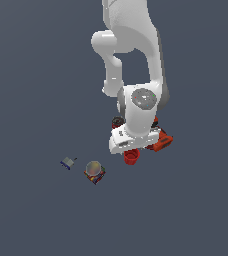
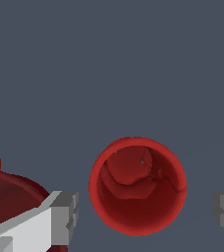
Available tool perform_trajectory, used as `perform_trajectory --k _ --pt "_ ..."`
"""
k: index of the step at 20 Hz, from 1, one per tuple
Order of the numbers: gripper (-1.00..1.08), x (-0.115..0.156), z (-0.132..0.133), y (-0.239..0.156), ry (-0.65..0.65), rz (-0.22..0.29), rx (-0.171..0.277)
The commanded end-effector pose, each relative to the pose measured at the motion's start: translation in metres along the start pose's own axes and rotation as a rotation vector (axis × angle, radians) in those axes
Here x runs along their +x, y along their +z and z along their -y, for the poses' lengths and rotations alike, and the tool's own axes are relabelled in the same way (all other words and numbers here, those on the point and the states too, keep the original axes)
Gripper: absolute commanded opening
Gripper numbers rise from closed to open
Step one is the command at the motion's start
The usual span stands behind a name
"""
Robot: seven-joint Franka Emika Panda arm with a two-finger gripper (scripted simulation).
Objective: Pick up a designated object from a clutter of objects.
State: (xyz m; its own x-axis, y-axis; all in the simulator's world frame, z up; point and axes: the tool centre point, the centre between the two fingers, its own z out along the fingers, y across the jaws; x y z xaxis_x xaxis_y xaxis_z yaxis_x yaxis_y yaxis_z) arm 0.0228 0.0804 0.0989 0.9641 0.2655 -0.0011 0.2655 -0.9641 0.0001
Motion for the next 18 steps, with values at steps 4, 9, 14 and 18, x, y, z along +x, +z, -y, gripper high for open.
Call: perform_trajectory --k 4,9,14,18 --pt "1.0 0.0 0.0 0.003 0.0 0.0 0.0" --pt "1.0 -0.001 0.0 0.022 -0.001 0.0 0.0" --pt "1.0 -0.001 0.001 0.045 -0.002 -0.001 0.0" --pt "1.0 0.0 0.0 0.051 -0.002 -0.001 0.0"
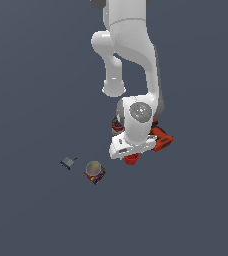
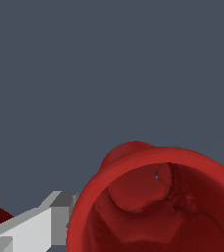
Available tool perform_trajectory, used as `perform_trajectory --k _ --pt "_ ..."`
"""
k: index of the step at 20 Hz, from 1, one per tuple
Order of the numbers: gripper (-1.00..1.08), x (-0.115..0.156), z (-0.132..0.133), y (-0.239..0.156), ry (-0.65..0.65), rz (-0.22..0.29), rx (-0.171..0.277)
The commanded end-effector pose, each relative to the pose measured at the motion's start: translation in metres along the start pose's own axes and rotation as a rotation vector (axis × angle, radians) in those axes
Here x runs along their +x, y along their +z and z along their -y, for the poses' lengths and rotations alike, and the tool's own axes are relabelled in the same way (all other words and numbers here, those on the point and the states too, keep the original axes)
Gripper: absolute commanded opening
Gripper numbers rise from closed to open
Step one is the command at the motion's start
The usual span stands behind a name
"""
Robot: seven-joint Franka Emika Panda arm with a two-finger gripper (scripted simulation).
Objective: Pick up a designated object from a clutter of objects.
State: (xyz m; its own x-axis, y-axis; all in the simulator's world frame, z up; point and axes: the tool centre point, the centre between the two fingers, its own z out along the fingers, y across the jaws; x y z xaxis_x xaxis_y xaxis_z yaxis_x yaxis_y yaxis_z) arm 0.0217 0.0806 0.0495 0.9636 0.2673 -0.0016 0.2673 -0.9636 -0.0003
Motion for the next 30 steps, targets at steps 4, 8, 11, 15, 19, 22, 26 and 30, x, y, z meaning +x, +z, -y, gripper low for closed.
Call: perform_trajectory --k 4,8,11,15,19,22,26,30 --pt "-1.0 0.001 0.0 0.002 0.0 -0.001 0.0" --pt "-1.0 0.001 0.0 0.002 0.0 -0.001 0.0" --pt "-1.0 0.001 0.0 0.002 0.0 -0.001 0.0" --pt "-1.0 0.001 0.0 -0.001 0.0 -0.002 -0.001" --pt "-1.0 0.0 0.003 -0.012 0.0 -0.002 -0.001" --pt "-1.0 0.0 0.006 -0.025 0.0 -0.002 -0.001" --pt "-1.0 -0.001 0.013 -0.052 0.0 -0.002 -0.001" --pt "-1.0 -0.002 0.022 -0.086 0.0 -0.002 -0.001"
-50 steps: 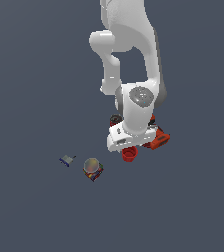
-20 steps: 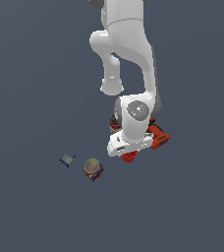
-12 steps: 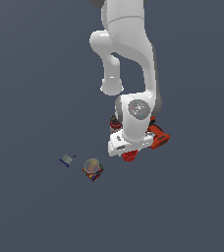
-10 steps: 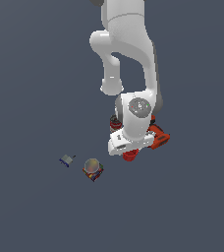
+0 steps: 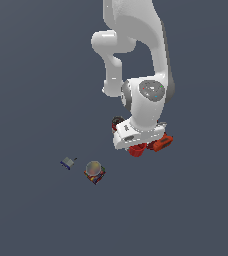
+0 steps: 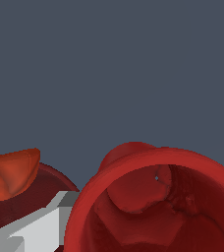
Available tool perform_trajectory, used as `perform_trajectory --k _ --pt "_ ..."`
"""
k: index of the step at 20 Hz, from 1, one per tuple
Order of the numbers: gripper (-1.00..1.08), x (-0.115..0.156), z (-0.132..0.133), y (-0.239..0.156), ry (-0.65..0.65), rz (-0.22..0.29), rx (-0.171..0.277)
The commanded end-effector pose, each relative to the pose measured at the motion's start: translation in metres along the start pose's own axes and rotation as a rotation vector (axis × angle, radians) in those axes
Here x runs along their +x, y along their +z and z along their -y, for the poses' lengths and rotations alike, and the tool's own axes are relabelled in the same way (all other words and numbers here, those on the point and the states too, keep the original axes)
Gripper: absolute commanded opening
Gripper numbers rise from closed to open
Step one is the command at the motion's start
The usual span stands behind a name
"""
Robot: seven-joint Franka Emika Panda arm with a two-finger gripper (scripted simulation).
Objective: Pick up a designated object from a clutter of objects.
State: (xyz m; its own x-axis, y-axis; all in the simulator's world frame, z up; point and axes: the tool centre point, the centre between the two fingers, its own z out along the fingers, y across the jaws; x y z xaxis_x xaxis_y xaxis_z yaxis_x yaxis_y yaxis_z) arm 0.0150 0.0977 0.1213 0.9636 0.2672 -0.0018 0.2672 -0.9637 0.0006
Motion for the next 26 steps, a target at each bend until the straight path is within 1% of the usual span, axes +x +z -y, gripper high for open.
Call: perform_trajectory --k 1,20,26 --pt "-1.0 0.0 0.006 -0.025 0.0 -0.002 0.0" --pt "-1.0 -0.002 0.058 -0.23 -0.001 -0.002 0.0" --pt "-1.0 -0.001 0.07 -0.282 -0.001 -0.002 0.0"
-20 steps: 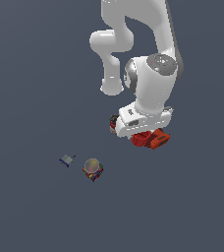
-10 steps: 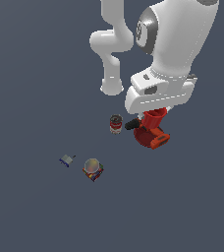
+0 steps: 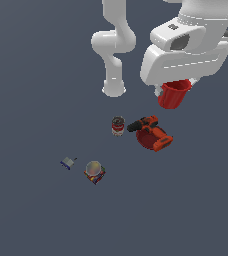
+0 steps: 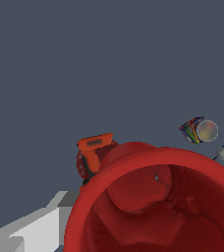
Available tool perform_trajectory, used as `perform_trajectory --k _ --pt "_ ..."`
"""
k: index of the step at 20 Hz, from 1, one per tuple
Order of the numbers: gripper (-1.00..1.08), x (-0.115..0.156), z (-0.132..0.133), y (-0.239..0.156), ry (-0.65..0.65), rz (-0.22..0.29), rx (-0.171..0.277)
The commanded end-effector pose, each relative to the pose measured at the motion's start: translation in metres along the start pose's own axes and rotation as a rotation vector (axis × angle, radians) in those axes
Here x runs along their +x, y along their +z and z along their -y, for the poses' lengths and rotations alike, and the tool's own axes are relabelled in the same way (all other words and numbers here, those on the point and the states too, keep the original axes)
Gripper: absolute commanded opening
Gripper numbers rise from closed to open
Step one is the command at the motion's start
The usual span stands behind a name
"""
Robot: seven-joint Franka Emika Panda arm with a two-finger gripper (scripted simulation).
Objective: Pick up a designated object from a clutter of objects.
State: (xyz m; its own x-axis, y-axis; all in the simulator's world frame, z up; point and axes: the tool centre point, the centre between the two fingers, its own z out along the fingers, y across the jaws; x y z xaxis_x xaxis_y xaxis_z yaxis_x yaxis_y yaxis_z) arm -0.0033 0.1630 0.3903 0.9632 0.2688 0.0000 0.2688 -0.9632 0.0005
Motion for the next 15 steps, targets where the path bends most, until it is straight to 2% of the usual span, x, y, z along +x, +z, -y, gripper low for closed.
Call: perform_trajectory --k 1,8,15 --pt "-1.0 0.001 0.004 -0.019 0.001 0.0 0.0" --pt "-1.0 0.003 0.012 -0.051 0.001 0.0 0.0" --pt "-1.0 0.005 0.014 -0.06 0.001 0.0 0.0"
